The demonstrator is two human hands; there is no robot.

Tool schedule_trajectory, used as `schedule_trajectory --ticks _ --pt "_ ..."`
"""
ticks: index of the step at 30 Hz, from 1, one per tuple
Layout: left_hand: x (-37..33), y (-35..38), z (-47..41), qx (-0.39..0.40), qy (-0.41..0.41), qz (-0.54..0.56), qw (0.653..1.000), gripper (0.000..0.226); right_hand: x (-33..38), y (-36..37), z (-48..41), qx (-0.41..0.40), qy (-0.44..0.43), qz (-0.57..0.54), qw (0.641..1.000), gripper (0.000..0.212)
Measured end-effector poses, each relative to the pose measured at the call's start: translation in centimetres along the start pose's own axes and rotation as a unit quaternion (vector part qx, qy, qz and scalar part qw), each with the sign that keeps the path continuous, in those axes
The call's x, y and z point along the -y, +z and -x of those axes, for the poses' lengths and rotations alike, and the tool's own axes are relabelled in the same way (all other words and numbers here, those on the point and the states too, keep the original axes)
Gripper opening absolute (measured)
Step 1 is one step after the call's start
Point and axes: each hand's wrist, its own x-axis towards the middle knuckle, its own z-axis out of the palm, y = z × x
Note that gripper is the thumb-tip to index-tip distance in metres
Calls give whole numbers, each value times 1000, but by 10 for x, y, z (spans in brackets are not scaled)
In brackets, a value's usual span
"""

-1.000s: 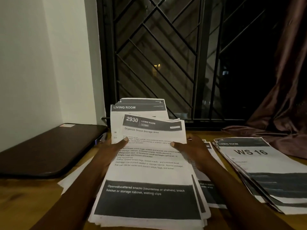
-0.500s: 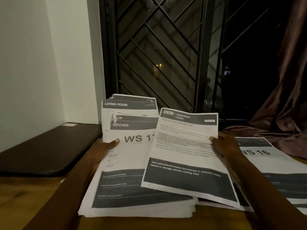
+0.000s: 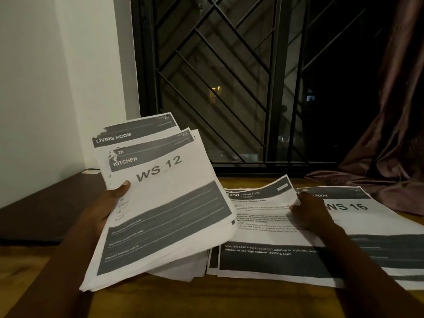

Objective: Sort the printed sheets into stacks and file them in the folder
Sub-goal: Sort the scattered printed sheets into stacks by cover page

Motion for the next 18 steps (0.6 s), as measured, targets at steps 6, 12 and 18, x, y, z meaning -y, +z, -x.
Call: schedule_trajectory --ticks 6,12,18 --pt "17 37 -3 -34 26 -92 995 17 29 -9 18 -129 -37 -36 990 43" --pt "33 53 -10 4 38 -80 996 35 100 -6 66 187 -33 -360 914 41" --pt "39 59 -5 45 33 -70 996 38 102 2 56 45 -19 -330 943 29"
